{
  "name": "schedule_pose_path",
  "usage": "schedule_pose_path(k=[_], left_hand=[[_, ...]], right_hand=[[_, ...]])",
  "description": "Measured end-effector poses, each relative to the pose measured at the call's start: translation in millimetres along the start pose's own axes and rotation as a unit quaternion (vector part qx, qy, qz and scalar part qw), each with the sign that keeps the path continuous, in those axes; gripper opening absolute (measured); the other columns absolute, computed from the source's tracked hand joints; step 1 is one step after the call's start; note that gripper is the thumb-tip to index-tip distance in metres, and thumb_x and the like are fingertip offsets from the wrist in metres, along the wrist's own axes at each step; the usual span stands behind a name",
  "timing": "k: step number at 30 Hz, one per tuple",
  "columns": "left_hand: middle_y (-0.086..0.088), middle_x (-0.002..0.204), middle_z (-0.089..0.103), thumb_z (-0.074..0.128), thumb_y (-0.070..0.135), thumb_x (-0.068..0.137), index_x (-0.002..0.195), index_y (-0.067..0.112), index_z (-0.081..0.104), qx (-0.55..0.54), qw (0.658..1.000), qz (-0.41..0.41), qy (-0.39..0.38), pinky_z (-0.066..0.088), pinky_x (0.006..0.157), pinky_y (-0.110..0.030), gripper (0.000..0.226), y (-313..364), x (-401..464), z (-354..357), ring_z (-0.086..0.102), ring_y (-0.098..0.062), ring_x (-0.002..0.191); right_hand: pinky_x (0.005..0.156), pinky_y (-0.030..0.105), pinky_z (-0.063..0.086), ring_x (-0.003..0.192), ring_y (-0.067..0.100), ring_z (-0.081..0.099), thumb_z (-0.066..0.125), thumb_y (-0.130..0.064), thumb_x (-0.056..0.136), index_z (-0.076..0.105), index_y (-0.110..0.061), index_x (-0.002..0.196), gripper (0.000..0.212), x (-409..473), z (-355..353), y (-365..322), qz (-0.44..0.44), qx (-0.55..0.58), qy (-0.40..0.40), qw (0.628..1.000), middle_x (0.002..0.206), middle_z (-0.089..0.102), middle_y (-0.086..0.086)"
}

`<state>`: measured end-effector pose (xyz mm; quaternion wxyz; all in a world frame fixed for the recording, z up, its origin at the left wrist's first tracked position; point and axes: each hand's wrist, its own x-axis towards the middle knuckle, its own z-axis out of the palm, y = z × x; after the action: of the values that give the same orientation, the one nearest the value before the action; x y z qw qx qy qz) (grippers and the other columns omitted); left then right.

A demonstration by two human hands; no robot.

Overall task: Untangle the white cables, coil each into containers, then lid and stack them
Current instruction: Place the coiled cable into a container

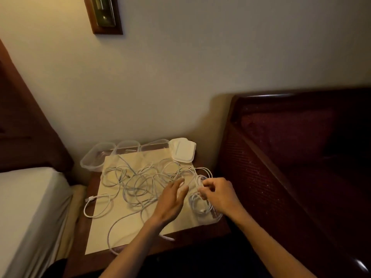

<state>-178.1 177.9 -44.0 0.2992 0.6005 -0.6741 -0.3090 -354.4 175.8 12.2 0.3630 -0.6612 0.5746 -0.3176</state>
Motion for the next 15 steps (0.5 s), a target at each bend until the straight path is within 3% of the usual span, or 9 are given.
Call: schedule_pose_path(k=[2,4,7,10,12,13,15], left_hand=[[-0.005,0.140,0.050,0.028,0.062,0.090,0.135,0.022,0.053,0.147,0.989,0.008,0.007,0.036,0.107,-0.037,0.065,-31,-4,18,0.045,-0.023,0.131],[-0.010,0.149,0.042,0.019,0.061,0.087,0.137,0.021,0.050,0.224,0.975,0.006,-0.008,0.032,0.109,-0.051,0.071,-44,-10,27,0.036,-0.030,0.139],[-0.005,0.162,0.015,-0.002,0.067,0.079,0.148,0.027,0.032,0.292,0.955,-0.014,-0.057,0.015,0.117,-0.051,0.087,-49,-15,29,0.010,-0.026,0.149],[-0.003,0.163,0.003,-0.019,0.080,0.068,0.151,0.030,0.021,0.309,0.946,-0.030,-0.089,0.005,0.120,-0.048,0.105,-55,-17,30,-0.001,-0.023,0.150],[-0.003,0.163,0.001,-0.001,0.077,0.082,0.152,0.029,0.018,0.294,0.948,-0.051,-0.108,0.006,0.120,-0.047,0.086,-55,-19,31,-0.002,-0.023,0.150],[-0.003,0.163,0.000,0.015,0.067,0.093,0.152,0.028,0.015,0.285,0.949,-0.058,-0.118,0.008,0.119,-0.047,0.071,-56,-19,31,-0.003,-0.023,0.150],[-0.004,0.163,-0.002,0.032,0.050,0.100,0.154,0.027,0.010,0.280,0.950,-0.058,-0.129,0.009,0.119,-0.047,0.063,-60,-20,34,-0.005,-0.023,0.150]], right_hand=[[0.065,0.019,0.043,0.068,0.011,0.059,0.058,-0.016,0.091,0.068,-0.008,0.079,0.017,-6,24,22,-0.091,-0.147,0.036,0.984,0.076,0.068,0.002],[0.070,0.029,0.048,0.076,0.017,0.060,0.045,-0.017,0.088,0.064,-0.013,0.080,0.022,-7,48,47,-0.142,-0.267,0.034,0.952,0.082,0.066,0.003],[0.062,0.037,0.053,0.074,0.023,0.061,0.038,-0.015,0.081,0.063,-0.016,0.078,0.025,-3,65,79,-0.135,-0.370,0.040,0.918,0.076,0.063,0.003],[0.071,0.036,0.055,0.086,0.021,0.058,0.053,-0.010,0.081,0.066,-0.015,0.087,0.016,1,68,91,-0.135,-0.399,0.031,0.907,0.089,0.063,0.002],[0.078,0.034,0.054,0.096,0.022,0.053,0.053,-0.007,0.084,0.065,-0.012,0.091,0.015,2,65,89,-0.145,-0.407,0.032,0.901,0.104,0.057,0.004],[0.080,0.032,0.053,0.101,0.022,0.051,0.055,-0.006,0.084,0.064,-0.011,0.091,0.013,3,63,86,-0.147,-0.409,0.036,0.900,0.110,0.054,0.005],[0.078,0.029,0.054,0.106,0.023,0.052,0.068,-0.003,0.078,0.066,-0.009,0.084,0.009,4,60,83,-0.150,-0.418,0.049,0.895,0.118,0.054,0.007]])
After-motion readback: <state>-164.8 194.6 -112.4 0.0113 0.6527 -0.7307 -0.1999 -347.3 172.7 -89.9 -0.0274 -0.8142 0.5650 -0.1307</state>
